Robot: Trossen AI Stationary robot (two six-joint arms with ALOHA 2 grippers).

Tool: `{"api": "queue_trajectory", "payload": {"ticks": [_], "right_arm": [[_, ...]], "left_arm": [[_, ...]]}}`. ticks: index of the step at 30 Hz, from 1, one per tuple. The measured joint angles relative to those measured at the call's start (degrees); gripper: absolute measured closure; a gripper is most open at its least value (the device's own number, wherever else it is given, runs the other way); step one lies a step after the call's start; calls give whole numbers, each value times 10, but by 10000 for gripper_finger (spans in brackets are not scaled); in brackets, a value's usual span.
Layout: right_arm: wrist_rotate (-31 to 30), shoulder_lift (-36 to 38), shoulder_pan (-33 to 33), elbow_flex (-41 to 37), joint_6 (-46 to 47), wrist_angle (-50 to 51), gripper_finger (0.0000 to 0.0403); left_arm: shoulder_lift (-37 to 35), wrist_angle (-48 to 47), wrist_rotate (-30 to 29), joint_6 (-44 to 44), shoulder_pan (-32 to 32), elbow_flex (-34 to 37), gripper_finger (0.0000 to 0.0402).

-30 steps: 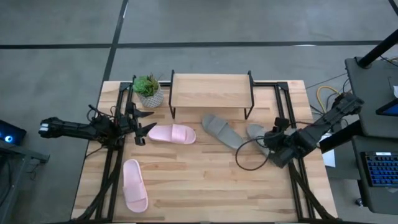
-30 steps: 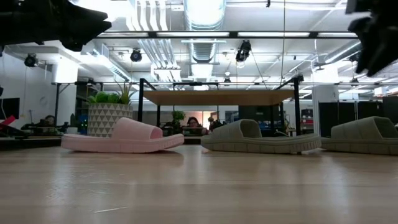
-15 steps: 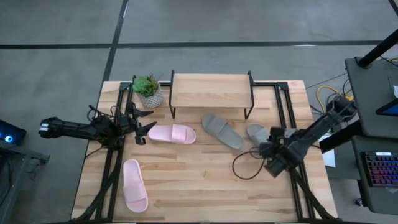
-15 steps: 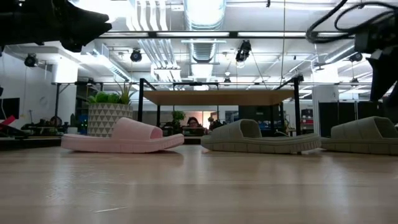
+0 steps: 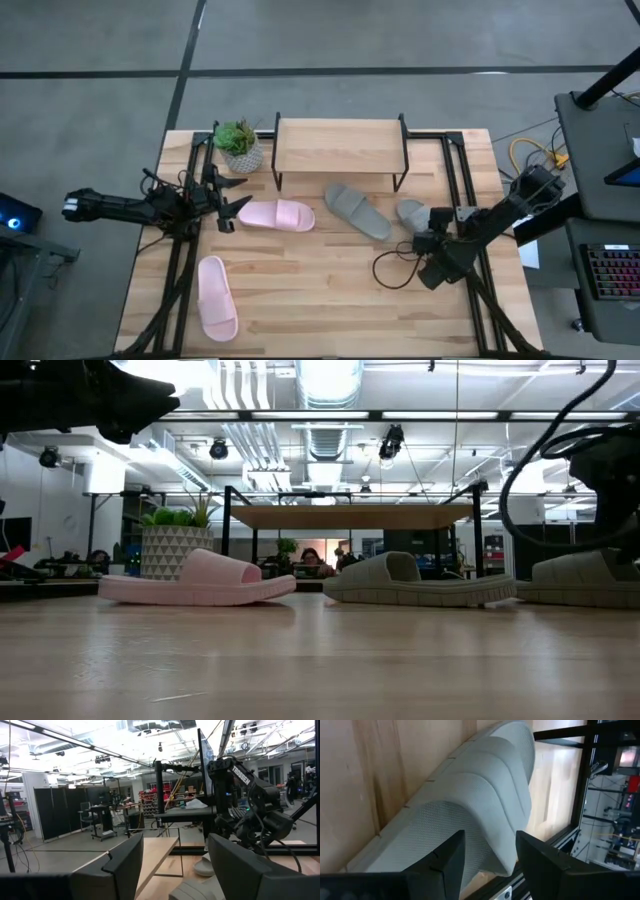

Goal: Pick and place slides into the shelf
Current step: Put the right gray slide on the shelf

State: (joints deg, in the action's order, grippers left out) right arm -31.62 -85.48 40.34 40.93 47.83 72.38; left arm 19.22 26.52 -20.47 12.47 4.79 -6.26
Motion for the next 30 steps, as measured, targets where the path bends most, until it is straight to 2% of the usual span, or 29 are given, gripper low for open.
{"api": "queue_trajectory", "payload": {"ticks": [5, 12, 20, 25, 30], "right_arm": [[-3, -18, -3, 0, 1, -24, 236], [-41, -33, -13, 0, 6, -42, 237], [-46, -33, -33, -15, 28, -43, 256], [-45, -36, -42, -20, 44, -44, 280], [-45, -35, -43, -11, 51, -42, 335]], "left_arm": [[2, 0, 0, 0, 0, 0, 194], [5, 0, 0, 0, 0, 0, 194], [11, 1, 0, 0, 0, 0, 194], [14, 0, 0, 0, 0, 0, 194], [15, 0, 0, 0, 0, 0, 194]]}}
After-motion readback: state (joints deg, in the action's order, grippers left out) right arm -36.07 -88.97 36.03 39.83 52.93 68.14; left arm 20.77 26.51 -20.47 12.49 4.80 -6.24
